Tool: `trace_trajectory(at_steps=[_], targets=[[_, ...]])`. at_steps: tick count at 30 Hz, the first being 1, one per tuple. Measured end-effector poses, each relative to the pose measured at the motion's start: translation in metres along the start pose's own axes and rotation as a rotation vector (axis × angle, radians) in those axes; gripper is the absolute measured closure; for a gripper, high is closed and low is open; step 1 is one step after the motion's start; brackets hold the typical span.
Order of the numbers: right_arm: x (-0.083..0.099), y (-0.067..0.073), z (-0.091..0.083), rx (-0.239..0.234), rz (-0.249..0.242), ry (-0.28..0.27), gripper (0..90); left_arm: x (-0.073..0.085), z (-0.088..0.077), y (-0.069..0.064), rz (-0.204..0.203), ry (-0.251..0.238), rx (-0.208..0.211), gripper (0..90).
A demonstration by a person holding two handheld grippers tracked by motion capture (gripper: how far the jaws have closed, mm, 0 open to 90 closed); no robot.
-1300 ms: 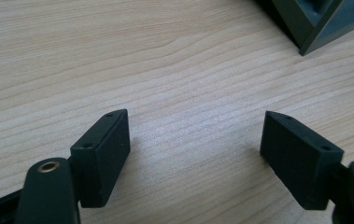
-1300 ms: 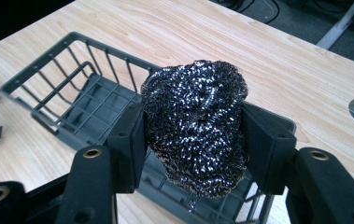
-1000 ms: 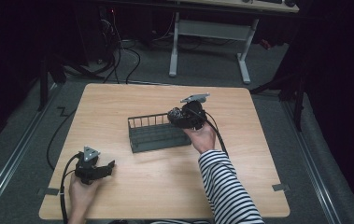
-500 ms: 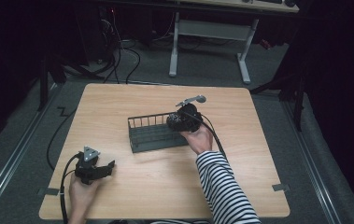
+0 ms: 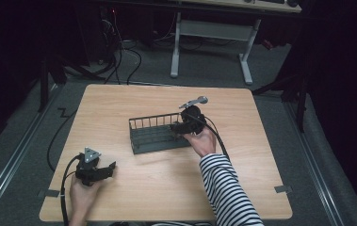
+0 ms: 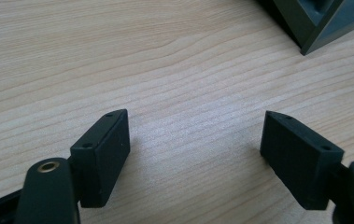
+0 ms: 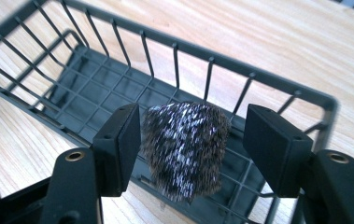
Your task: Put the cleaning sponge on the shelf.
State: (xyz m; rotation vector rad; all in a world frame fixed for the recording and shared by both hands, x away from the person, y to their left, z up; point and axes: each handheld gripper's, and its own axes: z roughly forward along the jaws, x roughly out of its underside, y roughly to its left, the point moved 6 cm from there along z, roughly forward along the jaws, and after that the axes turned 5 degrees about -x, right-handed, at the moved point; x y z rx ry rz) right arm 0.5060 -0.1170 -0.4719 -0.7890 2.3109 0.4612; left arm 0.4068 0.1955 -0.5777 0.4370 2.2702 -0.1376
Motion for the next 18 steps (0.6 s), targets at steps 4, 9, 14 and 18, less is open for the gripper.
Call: trace_trajectory(at_steps=[4, 9, 14, 18], targets=[[0.003, -0.004, -0.015, -0.008, 0.017, -0.049, 38.3, 0.0, 0.0, 0.0, 0.0, 0.0, 0.0, 24.7], [0.006, -0.006, -0.032, -0.004, 0.009, -0.092, 40.3, 0.0, 0.0, 0.0, -0.001, 0.001, 0.0, 24.7], [0.007, -0.006, -0.047, -0.004, -0.005, -0.124, 41.0, 0.0, 0.0, 0.0, -0.001, 0.0, 0.001, 24.7], [0.011, -0.007, -0.061, 0.002, 0.001, -0.156, 41.9, 0.0, 0.0, 0.0, -0.001, 0.001, 0.001, 24.7]])
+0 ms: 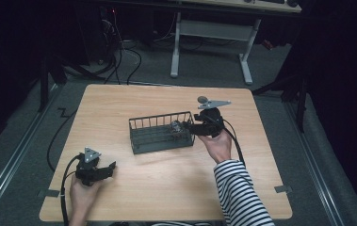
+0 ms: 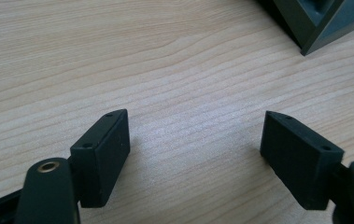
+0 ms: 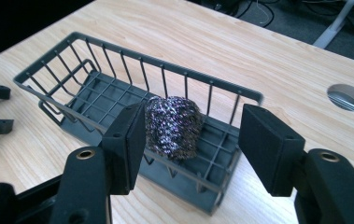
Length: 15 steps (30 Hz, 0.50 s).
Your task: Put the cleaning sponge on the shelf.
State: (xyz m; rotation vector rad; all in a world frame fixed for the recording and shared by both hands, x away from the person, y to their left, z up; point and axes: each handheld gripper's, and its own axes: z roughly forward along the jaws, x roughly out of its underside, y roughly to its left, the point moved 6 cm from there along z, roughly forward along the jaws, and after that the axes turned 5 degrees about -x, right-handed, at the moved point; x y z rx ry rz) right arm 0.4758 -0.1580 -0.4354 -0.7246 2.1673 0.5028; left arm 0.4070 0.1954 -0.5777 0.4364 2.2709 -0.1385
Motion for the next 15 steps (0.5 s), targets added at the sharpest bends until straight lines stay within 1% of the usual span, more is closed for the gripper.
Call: trace_trajectory(at_steps=[1, 2, 3, 4, 5, 6, 9, 11, 12, 13, 15], targets=[[0.001, -0.001, -0.004, 0.0, 0.004, -0.006, 42.1, 0.0, 0.0, 0.0, 0.0, 0.0, 0.0, 24.7], [0.005, -0.004, -0.011, 0.007, 0.019, -0.009, 42.4, 0.0, 0.0, 0.0, 0.0, 0.0, 0.0, 24.7], [0.005, -0.004, -0.011, 0.007, 0.019, -0.009, 42.4, 0.0, 0.0, 0.0, 0.0, 0.0, 0.0, 24.7], [0.007, -0.006, -0.015, 0.01, 0.019, -0.01, 42.5, 0.0, 0.0, 0.0, 0.0, 0.0, 0.0, 24.7], [0.01, -0.008, -0.023, 0.015, 0.024, -0.017, 42.8, 0.0, 0.0, 0.0, 0.0, 0.0, 0.0, 24.7], [0.01, -0.008, -0.023, 0.015, 0.024, -0.017, 42.8, 0.0, 0.0, 0.0, 0.0, 0.0, 0.0, 24.7], [0.017, -0.013, -0.04, 0.03, 0.034, -0.042, 43.3, 0.0, 0.0, 0.0, 0.0, 0.0, 0.0, 24.7], [0.021, -0.015, -0.046, 0.031, 0.045, -0.049, 43.3, 0.0, 0.0, 0.0, 0.0, 0.0, 0.0, 24.7], [0.021, -0.015, -0.046, 0.031, 0.045, -0.049, 43.3, 0.0, 0.0, 0.0, 0.0, 0.0, 0.0, 24.7], [0.025, -0.018, -0.053, 0.04, 0.048, -0.059, 43.4, 0.0, 0.0, 0.0, 0.0, 0.0, 0.0, 24.7], [0.028, -0.02, -0.059, 0.041, 0.063, -0.076, 43.6, 0.0, 0.0, 0.0, 0.0, 0.0, 0.0, 24.7]])
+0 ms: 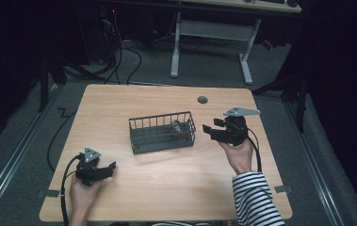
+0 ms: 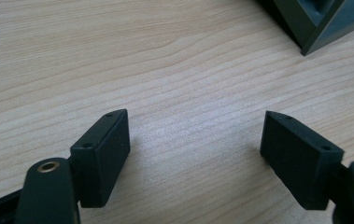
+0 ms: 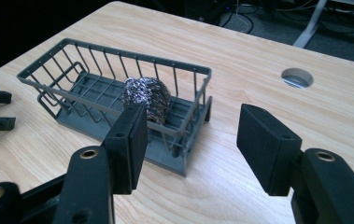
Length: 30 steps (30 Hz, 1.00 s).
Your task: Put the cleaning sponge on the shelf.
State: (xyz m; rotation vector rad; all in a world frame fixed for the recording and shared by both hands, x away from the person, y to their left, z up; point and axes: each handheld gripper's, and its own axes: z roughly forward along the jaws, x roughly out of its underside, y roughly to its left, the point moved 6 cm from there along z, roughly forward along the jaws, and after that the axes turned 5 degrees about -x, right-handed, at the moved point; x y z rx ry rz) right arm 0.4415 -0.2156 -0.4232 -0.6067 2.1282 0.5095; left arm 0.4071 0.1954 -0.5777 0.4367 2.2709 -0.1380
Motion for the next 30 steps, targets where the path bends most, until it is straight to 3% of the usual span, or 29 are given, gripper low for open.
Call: trace_trajectory(at_steps=[5, 8, 16, 30], targets=[[0.009, -0.005, -0.01, 0.009, 0.022, -0.008, 43.7, 0.0, 0.0, 0.0, 0.0, 0.0, 0.0, 24.7], [0.011, -0.004, -0.018, 0.02, -0.003, -0.017, 43.7, 0.0, 0.0, 0.0, 0.0, 0.0, 0.0, 24.7], [0.025, -0.009, -0.033, 0.043, 0.008, -0.045, 44.2, 0.0, 0.0, 0.0, -0.001, -0.001, -0.001, 24.7], [0.054, -0.014, -0.047, 0.057, 0.046, -0.076, 44.3, 0.0, 0.0, 0.0, 0.0, 0.0, 0.0, 24.7]])
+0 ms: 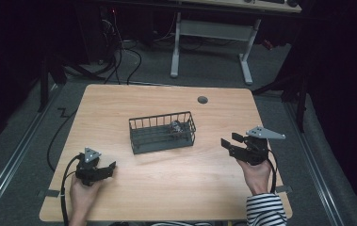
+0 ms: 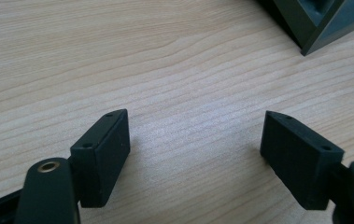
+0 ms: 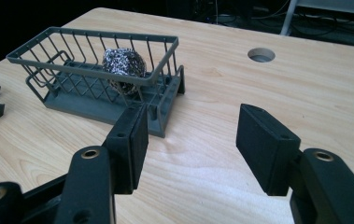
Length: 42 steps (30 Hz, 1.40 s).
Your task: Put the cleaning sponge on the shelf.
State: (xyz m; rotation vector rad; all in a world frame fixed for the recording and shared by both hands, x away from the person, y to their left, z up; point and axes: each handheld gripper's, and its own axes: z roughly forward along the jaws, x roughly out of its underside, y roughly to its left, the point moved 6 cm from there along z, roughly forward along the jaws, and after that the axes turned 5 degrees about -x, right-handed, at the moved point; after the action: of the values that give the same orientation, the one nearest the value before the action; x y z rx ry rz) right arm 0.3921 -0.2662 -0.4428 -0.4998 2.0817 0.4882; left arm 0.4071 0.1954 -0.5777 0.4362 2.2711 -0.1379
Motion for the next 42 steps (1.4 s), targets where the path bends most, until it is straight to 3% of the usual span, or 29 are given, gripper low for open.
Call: trace_trajectory(at_steps=[18, 32, 42], targets=[[0.041, -0.005, 0.007, -0.02, 0.074, 0.005, 43.7, 0.0, 0.0, 0.0, 0.0, 0.0, 0.0, 24.7], [0.065, -0.006, 0.021, -0.02, 0.096, 0.03, 43.5, 0.0, 0.0, 0.0, -0.001, 0.0, -0.001, 24.9], [0.077, -0.007, 0.035, 0.008, 0.102, 0.062, 43.5, 0.0, 0.0, 0.0, 0.0, 0.0, -0.001, 24.9]])
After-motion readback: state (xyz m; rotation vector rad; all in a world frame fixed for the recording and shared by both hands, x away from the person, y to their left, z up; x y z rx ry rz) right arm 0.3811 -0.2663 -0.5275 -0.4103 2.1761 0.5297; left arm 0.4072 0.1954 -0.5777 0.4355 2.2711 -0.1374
